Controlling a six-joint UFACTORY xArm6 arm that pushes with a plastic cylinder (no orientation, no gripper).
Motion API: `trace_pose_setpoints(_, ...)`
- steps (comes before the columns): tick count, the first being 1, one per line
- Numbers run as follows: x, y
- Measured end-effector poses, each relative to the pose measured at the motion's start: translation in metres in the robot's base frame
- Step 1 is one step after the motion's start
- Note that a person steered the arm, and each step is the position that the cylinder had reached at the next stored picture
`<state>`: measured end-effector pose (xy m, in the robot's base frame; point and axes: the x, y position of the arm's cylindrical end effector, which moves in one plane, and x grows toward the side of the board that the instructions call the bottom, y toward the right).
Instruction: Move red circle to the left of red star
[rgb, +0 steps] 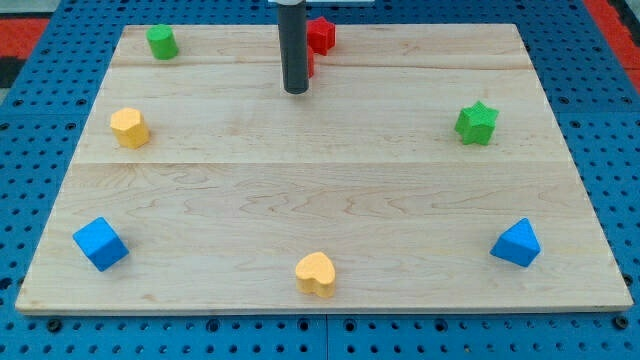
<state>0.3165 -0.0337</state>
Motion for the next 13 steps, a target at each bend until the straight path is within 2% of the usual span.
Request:
trace_pose_setpoints(2,-0.043,-0.017)
trace_pose_setpoints(4,-0.038,-0.026)
trace_pose_setpoints(5,-0.016,-0.006)
trace_pose_setpoints(6,-0.018,0.026)
trace_pose_setpoints(7,-0.026,0.061)
trace_pose_setpoints(8,-0.055,0.064)
trace_pose_setpoints(13,-0.043,-0.004)
